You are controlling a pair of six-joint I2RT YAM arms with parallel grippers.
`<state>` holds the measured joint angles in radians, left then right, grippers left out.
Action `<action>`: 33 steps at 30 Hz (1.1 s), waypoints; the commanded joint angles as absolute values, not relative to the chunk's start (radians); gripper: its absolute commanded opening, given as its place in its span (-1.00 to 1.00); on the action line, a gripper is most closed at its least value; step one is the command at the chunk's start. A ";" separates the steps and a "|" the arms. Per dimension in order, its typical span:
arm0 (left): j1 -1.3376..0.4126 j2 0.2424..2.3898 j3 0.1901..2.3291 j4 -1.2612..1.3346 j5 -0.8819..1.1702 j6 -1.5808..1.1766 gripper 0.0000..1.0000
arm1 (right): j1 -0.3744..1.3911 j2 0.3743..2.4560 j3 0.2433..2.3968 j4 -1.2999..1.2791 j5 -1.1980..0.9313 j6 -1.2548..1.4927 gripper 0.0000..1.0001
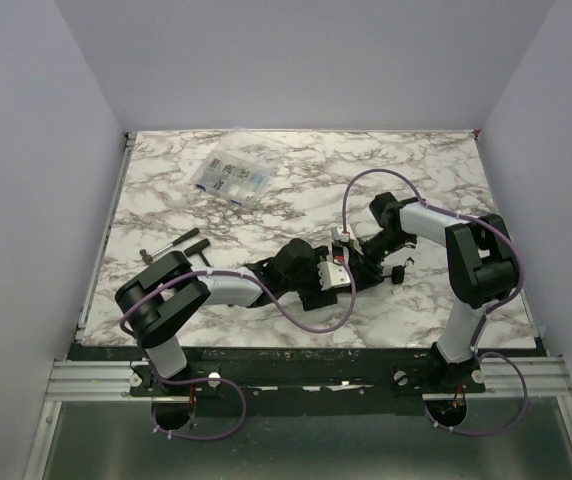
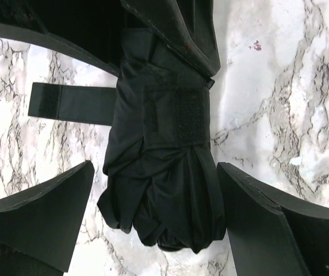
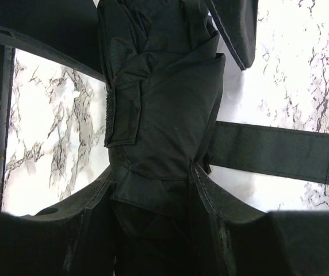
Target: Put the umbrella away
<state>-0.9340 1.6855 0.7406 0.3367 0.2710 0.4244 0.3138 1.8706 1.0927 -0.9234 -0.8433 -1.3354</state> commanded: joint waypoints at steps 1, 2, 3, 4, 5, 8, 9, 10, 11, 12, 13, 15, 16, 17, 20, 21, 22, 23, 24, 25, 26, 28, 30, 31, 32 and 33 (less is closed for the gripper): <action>-0.939 1.728 0.795 0.347 0.332 0.382 0.68 | 0.334 1.980 0.985 -0.996 -0.539 -1.295 -0.78; -0.939 1.738 0.804 0.338 0.345 0.369 0.61 | 0.334 1.981 0.985 -0.994 -0.540 -1.292 -0.78; -0.939 1.746 0.811 0.326 0.353 0.357 0.52 | 0.334 1.982 0.985 -0.993 -0.541 -1.289 -0.77; -0.939 1.752 0.811 0.322 0.362 0.345 0.44 | 0.334 1.982 0.986 -0.991 -0.541 -1.286 -0.76; -0.939 1.757 0.809 0.319 0.368 0.334 0.30 | 0.334 1.981 0.986 -0.990 -0.543 -1.284 -0.74; -0.939 1.767 0.795 0.304 0.388 0.298 -0.38 | 0.333 1.985 0.992 -0.989 -0.554 -1.264 -0.65; -0.939 1.773 0.789 0.296 0.390 0.285 -0.65 | 0.332 1.986 0.998 -0.989 -0.561 -1.256 -0.60; -0.939 1.778 0.782 0.288 0.390 0.270 -0.90 | 0.328 1.989 1.006 -0.990 -0.574 -1.244 -0.53; -0.939 1.784 0.773 0.283 0.387 0.255 -1.00 | 0.322 1.992 1.016 -0.992 -0.592 -1.230 -0.46; -0.939 1.792 0.765 0.274 0.383 0.234 -1.00 | 0.309 1.994 1.034 -0.992 -0.612 -1.211 -0.30; -0.939 1.798 0.758 0.265 0.378 0.215 -1.00 | 0.293 1.994 1.058 -0.998 -0.646 -1.197 -0.16; -0.939 1.818 0.771 0.207 0.359 0.169 -1.00 | 0.247 1.978 1.113 -0.996 -0.725 -1.159 0.33; -0.939 1.831 0.786 0.158 0.352 0.152 -1.00 | 0.214 1.962 1.138 -0.991 -0.768 -1.146 0.49; -0.939 1.843 0.804 0.118 0.352 0.137 -1.00 | 0.182 1.941 1.169 -0.985 -0.813 -1.131 0.58; -0.928 1.900 0.856 -0.009 0.383 0.092 -1.00 | 0.131 1.879 1.248 -0.982 -0.879 -1.135 0.86; -0.918 1.924 0.884 -0.062 0.399 0.075 -1.00 | 0.119 1.853 1.271 -0.975 -0.888 -1.138 0.99; -0.913 1.950 0.903 -0.093 0.411 0.060 -1.00 | 0.109 1.837 1.292 -0.972 -0.891 -1.144 0.99; -0.906 1.972 0.919 -0.118 0.428 0.049 -1.00 | 0.096 1.818 1.310 -0.969 -0.895 -1.154 0.99; -0.900 1.988 0.932 -0.134 0.436 0.029 -1.00 | 0.085 1.804 1.325 -0.960 -0.900 -1.156 0.99; -0.892 2.008 0.942 -0.155 0.449 0.013 -1.00 | 0.070 1.794 1.335 -0.954 -0.900 -1.165 0.99; -0.882 2.024 0.954 -0.168 0.464 0.003 -1.00 | 0.055 1.786 1.348 -0.951 -0.903 -1.176 0.99; -0.869 2.056 0.976 -0.200 0.491 -0.039 -1.00 | 0.019 1.778 1.369 -0.964 -0.920 -1.211 0.99; -0.855 2.094 1.006 -0.243 0.522 -0.059 -1.00 | -0.013 1.765 1.382 -1.020 -0.956 -1.299 0.99; -0.847 2.113 1.020 -0.263 0.538 -0.062 -1.00 | -0.026 1.755 1.378 -1.054 -0.972 -1.348 0.99; -0.840 2.127 1.032 -0.277 0.558 -0.068 -1.00 | -0.030 1.738 1.370 -1.077 -0.985 -1.409 0.99; -0.834 2.143 1.047 -0.293 0.568 -0.076 -1.00 | -0.031 1.721 1.351 -1.118 -0.989 -1.486 0.99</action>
<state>-0.8509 1.9636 1.0855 0.1314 0.5346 -0.0021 -0.0006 1.7714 1.3689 -0.9894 -0.9169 -1.2510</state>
